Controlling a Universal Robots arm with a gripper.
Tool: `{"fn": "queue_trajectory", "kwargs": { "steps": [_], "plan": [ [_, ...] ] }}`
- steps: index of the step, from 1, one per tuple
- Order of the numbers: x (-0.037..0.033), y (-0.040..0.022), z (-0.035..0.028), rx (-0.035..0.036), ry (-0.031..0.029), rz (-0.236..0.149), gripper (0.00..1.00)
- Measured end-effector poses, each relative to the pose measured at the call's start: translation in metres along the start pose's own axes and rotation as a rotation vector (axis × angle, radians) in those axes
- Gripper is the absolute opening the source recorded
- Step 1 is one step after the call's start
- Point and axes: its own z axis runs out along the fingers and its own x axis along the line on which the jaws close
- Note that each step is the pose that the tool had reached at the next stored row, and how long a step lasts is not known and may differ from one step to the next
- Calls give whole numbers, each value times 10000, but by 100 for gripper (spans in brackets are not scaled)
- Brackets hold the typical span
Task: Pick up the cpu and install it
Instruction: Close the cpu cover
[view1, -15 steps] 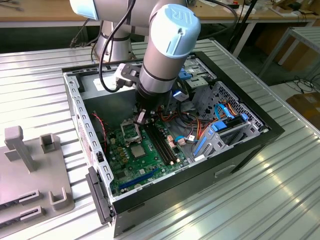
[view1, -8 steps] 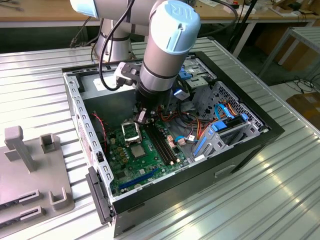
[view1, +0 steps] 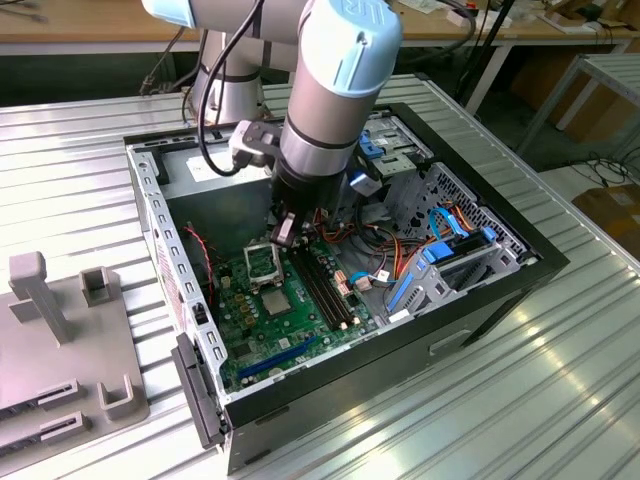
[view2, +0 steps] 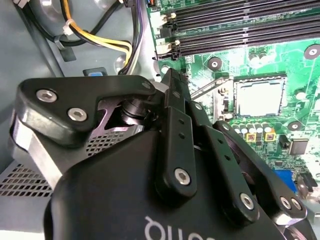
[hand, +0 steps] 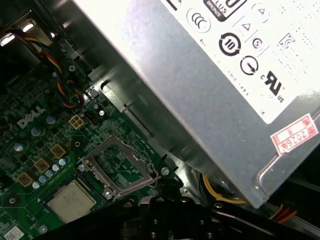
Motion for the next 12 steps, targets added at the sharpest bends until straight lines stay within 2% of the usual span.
{"fn": "queue_trajectory", "kwargs": {
  "steps": [12],
  "plan": [
    [1,-2,-28,-78,63,-732,11]
  ]
}}
